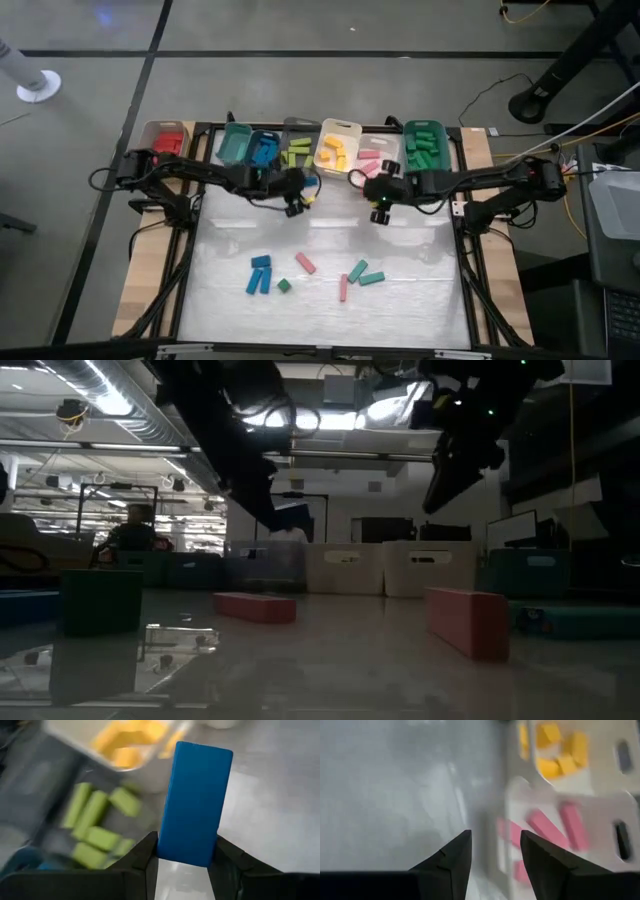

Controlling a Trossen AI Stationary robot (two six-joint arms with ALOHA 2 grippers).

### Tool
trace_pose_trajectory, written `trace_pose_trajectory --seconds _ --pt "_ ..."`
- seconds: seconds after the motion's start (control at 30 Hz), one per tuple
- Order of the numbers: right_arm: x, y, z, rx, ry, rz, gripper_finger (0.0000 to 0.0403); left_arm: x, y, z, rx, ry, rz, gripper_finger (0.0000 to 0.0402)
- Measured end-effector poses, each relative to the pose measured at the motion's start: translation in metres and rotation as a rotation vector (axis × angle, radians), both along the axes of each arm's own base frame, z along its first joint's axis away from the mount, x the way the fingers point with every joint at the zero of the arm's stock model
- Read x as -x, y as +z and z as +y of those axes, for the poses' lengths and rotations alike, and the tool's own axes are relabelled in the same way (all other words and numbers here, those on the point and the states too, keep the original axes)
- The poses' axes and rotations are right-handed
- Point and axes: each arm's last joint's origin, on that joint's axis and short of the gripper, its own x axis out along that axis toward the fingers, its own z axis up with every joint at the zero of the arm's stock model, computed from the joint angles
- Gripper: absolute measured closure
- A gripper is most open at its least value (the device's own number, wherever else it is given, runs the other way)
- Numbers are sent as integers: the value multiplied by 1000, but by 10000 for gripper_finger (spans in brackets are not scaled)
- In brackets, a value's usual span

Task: Sort blocks
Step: Put the blue block into the blue bin

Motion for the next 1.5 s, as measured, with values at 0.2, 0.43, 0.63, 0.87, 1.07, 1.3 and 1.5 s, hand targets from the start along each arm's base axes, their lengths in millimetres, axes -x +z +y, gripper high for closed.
trace_pose_trajectory --seconds 0.2,0.43,0.63,0.87,1.07,1.3,1.5 --pt "-16 -26 5 -84 66 -40 233 6 0 29 -13 106 2 287" --pt "-20 -63 -20 -66 3 50 233 12 1 50 -25 185 0 287" --pt "-19 -75 -56 -71 -117 78 233 17 1 66 -31 238 0 287" --pt "-9 -75 -98 -87 -211 57 233 35 24 74 -113 327 -26 287" --pt "-6 -75 -105 -240 -152 13 233 68 34 74 -37 520 15 287" --pt "-21 -76 -72 -276 -7 -13 233 93 6 78 52 706 136 287" --pt "-37 -68 -48 -240 90 -113 233 97 -16 85 44 684 83 243"
